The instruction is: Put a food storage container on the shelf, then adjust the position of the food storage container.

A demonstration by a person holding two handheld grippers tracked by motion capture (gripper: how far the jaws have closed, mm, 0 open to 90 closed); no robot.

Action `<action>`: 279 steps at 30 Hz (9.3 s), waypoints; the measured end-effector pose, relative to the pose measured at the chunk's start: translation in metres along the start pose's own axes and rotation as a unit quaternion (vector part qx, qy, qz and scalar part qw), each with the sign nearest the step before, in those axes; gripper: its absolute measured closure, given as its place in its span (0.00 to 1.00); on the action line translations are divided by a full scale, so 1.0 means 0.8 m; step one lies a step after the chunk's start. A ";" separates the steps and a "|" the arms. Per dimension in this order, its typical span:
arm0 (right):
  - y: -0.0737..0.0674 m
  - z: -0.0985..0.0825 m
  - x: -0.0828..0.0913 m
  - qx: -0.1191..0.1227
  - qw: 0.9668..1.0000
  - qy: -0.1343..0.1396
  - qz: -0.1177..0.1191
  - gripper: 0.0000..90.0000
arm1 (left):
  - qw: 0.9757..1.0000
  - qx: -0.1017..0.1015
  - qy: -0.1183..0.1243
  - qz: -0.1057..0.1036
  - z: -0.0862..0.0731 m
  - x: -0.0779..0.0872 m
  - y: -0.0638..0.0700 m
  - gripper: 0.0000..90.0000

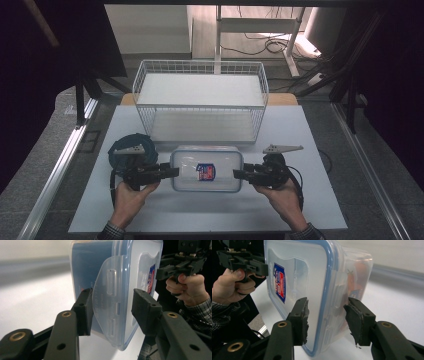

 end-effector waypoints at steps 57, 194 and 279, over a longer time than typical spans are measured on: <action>0.028 0.261 0.011 0.011 0.996 0.085 -0.014 0.59 | 0.996 -0.049 0.074 0.005 0.260 0.041 -0.017 0.57; 0.012 0.040 -0.004 0.127 0.980 0.095 -0.121 0.01 | 0.973 -0.170 -0.061 0.145 -0.023 -0.008 0.004 0.05; 0.039 -0.073 -0.060 0.174 0.973 -0.020 -0.148 0.03 | 0.937 -0.016 0.010 0.349 0.024 0.146 -0.179 1.00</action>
Point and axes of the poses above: each handheld gripper's, and its own axes: x roughly backward along the jaws, z roughly out of its top, y roughly to its right, the point moved 7 cm from there along -x, roughly forward along the jaws, and after that the axes turned 15 degrees about -z, right-handed, at the moved point
